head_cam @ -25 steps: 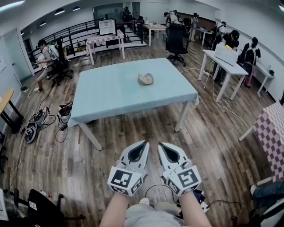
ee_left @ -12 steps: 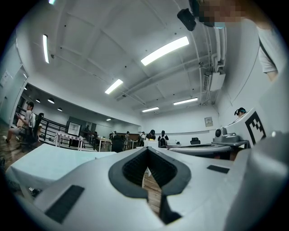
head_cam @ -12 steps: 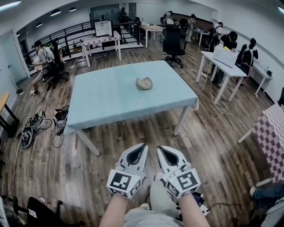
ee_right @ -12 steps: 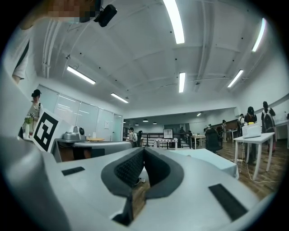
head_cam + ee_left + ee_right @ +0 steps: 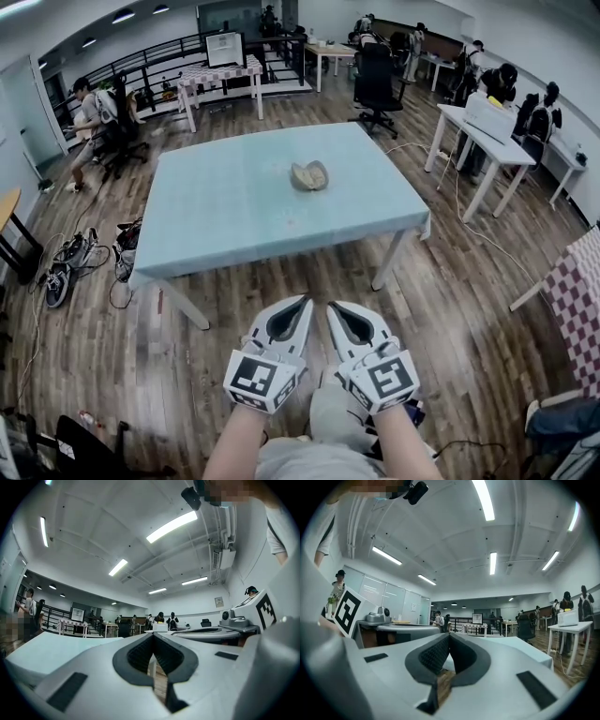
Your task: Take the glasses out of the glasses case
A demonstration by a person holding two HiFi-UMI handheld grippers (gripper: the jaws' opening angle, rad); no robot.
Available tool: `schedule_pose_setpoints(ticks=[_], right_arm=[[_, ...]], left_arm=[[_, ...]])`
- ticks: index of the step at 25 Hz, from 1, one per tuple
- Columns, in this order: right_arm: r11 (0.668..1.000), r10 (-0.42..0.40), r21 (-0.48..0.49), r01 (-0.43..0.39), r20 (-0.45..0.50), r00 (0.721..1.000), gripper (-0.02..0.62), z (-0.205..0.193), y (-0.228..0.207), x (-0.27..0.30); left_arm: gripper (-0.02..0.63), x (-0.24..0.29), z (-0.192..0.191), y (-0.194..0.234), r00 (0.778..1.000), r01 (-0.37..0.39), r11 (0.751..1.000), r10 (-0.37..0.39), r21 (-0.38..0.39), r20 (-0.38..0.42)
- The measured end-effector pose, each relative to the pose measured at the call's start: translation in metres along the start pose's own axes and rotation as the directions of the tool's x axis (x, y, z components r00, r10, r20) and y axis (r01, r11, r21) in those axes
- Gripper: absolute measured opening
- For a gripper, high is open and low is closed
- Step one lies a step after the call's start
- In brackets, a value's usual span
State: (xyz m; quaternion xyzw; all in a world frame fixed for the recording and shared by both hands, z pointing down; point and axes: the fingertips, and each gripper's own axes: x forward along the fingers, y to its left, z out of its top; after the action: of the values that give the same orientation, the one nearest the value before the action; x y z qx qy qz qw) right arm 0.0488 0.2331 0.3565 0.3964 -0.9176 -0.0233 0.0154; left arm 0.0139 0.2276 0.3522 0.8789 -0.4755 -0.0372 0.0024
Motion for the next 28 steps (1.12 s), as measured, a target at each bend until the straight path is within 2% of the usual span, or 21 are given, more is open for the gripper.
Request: schedule_pose_setpoints(ticks=[10, 21, 28], right_arm=[[0.999, 0.042, 0.007, -0.042, -0.003, 0.999, 0.006, -0.004, -0.07, 0.067], [0.994, 0.11, -0.011, -0.11, -0.01, 0.994, 0.006, -0.003, -0.157, 0.135], [0.993, 0.117, 0.008, -0.117, 0.005, 0.993, 0.006, -0.001, -0.196, 0.17]], left_arm=[[0.008, 0.087, -0.004, 0.042, 1.0, -0.024, 1.0, 0.024, 0.015, -0.011], [0.008, 0.187, -0.008, 0.086, 0.997, -0.077, 0.997, 0.077, -0.003, -0.01], [0.008, 0.228, -0.007, 0.113, 0.994, -0.108, 0.994, 0.108, 0.004, -0.011]])
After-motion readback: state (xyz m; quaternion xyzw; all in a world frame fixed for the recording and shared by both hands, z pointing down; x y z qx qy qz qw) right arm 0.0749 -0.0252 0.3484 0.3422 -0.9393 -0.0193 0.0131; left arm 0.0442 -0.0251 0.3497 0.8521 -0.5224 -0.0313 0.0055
